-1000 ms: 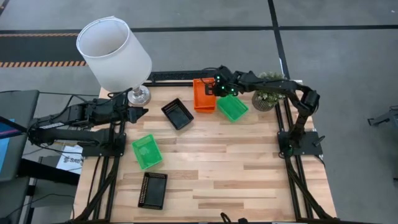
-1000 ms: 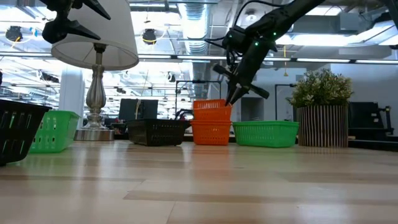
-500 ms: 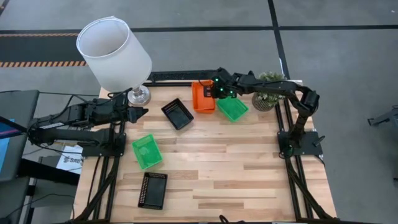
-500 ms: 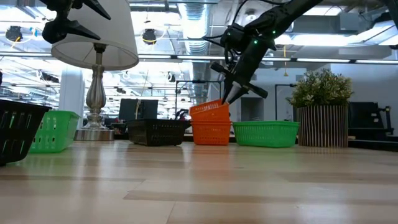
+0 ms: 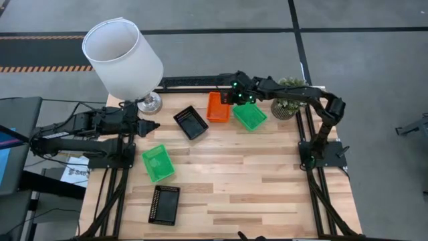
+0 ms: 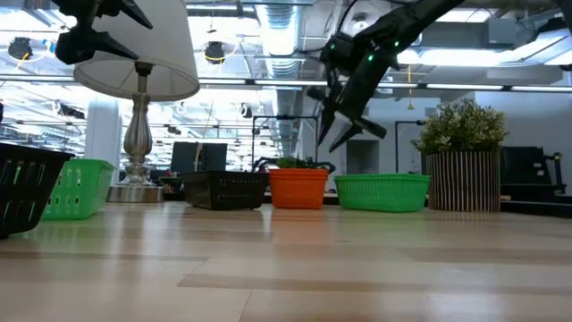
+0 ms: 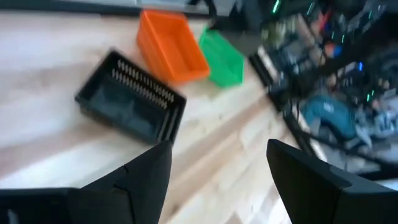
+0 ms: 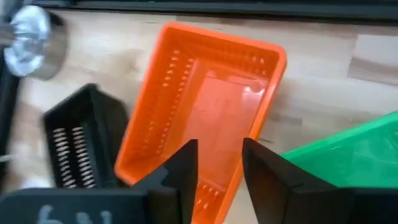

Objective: Stack baskets by color
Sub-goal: Stack the left green bin on top of the right green bin

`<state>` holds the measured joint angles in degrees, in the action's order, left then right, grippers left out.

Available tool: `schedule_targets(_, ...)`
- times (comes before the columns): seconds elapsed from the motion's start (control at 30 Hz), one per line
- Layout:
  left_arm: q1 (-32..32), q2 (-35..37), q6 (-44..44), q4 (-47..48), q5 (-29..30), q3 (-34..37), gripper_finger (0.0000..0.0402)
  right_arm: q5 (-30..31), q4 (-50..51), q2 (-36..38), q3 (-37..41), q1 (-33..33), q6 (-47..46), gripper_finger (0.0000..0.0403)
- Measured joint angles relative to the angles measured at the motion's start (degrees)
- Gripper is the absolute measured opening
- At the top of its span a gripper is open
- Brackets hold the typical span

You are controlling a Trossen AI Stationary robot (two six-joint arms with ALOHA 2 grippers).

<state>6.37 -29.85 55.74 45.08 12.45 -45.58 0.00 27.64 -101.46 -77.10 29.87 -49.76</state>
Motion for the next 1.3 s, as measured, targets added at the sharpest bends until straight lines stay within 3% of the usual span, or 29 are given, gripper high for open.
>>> schedule_targets(0.2,0.0,-0.6,1.7,7.2,-5.2,0.0,0.0251,-2.4,1.3,5.3,0.0,0.6,0.3,0.0188)
schedule_targets(0.4,0.0,-4.8,1.5,14.0,-8.5,0.0,0.0251,-2.3,5.9,11.4,0.0,-4.8,0.3,0.0196)
schedule_targets(0.63,0.0,-12.6,-2.9,16.1,-10.3,0.0,0.0251,3.7,14.5,14.7,-0.1,-19.1,-6.8,0.0187)
schedule_targets(0.93,-2.2,-18.4,-8.1,16.0,-12.0,0.0,0.0251,15.5,18.6,10.5,0.0,-40.7,-28.0,0.0188)
schedule_targets(1.3,-10.3,-18.9,-1.8,15.9,-9.0,0.0,0.0251,18.2,17.9,2.7,0.0,-56.5,-43.5,0.0190)
